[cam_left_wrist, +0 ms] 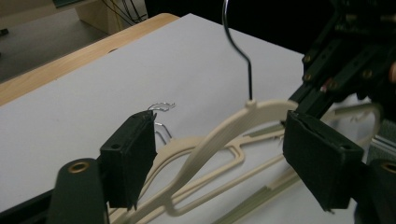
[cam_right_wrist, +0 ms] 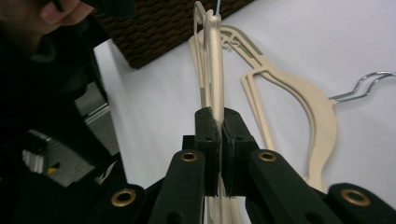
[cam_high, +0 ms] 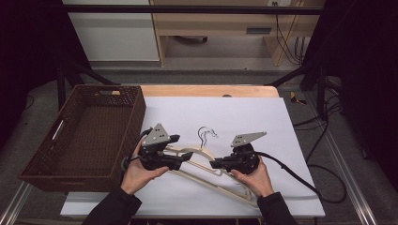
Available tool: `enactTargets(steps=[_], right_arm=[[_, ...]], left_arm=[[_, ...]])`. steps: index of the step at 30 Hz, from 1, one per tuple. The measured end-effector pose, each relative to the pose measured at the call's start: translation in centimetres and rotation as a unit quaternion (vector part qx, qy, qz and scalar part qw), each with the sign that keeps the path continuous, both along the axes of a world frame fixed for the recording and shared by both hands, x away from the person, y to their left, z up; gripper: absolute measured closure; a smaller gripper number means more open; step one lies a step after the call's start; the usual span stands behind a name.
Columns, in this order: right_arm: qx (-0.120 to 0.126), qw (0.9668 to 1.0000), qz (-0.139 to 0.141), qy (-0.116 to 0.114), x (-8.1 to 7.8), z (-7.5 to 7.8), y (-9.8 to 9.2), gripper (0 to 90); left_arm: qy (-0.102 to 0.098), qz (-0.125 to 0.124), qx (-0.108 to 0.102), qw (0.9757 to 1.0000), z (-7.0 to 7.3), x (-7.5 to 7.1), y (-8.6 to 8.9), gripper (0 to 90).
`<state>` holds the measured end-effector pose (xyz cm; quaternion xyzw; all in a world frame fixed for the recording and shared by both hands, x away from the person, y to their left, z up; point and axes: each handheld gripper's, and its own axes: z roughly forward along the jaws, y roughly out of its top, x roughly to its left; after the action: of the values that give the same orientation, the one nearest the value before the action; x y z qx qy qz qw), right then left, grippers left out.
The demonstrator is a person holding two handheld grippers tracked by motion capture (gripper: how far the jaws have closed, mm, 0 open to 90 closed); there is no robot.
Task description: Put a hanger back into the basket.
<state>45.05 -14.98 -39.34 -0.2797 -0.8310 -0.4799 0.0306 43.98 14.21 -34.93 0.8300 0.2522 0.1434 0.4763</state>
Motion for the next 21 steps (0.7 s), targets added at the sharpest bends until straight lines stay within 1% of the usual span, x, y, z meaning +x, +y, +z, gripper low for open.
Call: enactTargets(steps=[1, 4, 7, 9, 10, 12, 13, 14, 15, 17, 19, 20, 21], right_arm=[[0.002, 0.9999, 0.012, -0.001, 0.1, 0.2, -0.2, 87.1], [0.001, 0.9996, 0.028, -0.002, 0.1, 0.6, -0.4, 87.2], [-0.006, 0.9990, 0.043, -0.008, 0.1, 0.9, -0.4, 87.1], [-0.010, 0.9986, 0.051, -0.008, 0.0, 0.9, -0.3, 87.1], [-0.012, 0.9983, 0.057, -0.008, 0.0, 0.9, -0.2, 87.1], [-0.015, 0.9978, 0.064, -0.009, -0.1, 0.8, -0.1, 87.1], [-0.016, 0.9975, 0.069, -0.008, -0.2, 0.8, 0.0, 87.1], [-0.019, 0.9973, 0.071, -0.008, -0.3, 0.7, 0.1, 87.1], [-0.019, 0.9970, 0.074, -0.009, -0.3, 0.7, 0.1, 87.1], [-0.022, 0.9967, 0.078, -0.010, -0.4, 0.7, 0.1, 87.1], [-0.022, 0.9963, 0.082, -0.011, -0.4, 0.7, 0.0, 87.1], [-0.022, 0.9962, 0.084, -0.012, -0.5, 0.8, 0.0, 87.1], [-0.021, 0.9962, 0.084, -0.011, -0.5, 0.8, 0.0, 87.1]], left_arm=[[0.000, -0.004, 0.006, 1.0000, -0.1, 0.0, 0.2, 22.9], [0.006, -0.019, 0.023, 0.9995, -0.5, 0.1, 0.5, 22.5], [0.013, -0.039, 0.047, 0.9980, -1.1, 0.1, 0.1, 24.4], [0.018, -0.057, 0.065, 0.9961, -1.6, 0.2, -0.5, 25.3], [0.019, -0.068, 0.078, 0.9944, -1.8, 0.3, -0.7, 26.9], [0.013, -0.072, 0.094, 0.9929, -2.1, 0.5, -1.2, 29.9], [0.014, -0.080, 0.103, 0.9914, -2.2, 0.7, -1.3, 32.4], [0.017, -0.081, 0.099, 0.9917, -2.3, 0.8, -1.5, 38.0], [0.018, -0.084, 0.102, 0.9910, -2.3, 0.9, -1.5, 40.1], [0.023, -0.087, 0.100, 0.9909, -2.5, 1.0, -1.6, 48.2], [0.026, -0.091, 0.106, 0.9899, -2.5, 1.1, -1.6, 52.9], [0.031, -0.096, 0.101, 0.9898, -2.5, 1.1, -1.5, 55.1], [0.033, -0.098, 0.094, 0.9902, -2.6, 1.0, -1.6, 58.5]])
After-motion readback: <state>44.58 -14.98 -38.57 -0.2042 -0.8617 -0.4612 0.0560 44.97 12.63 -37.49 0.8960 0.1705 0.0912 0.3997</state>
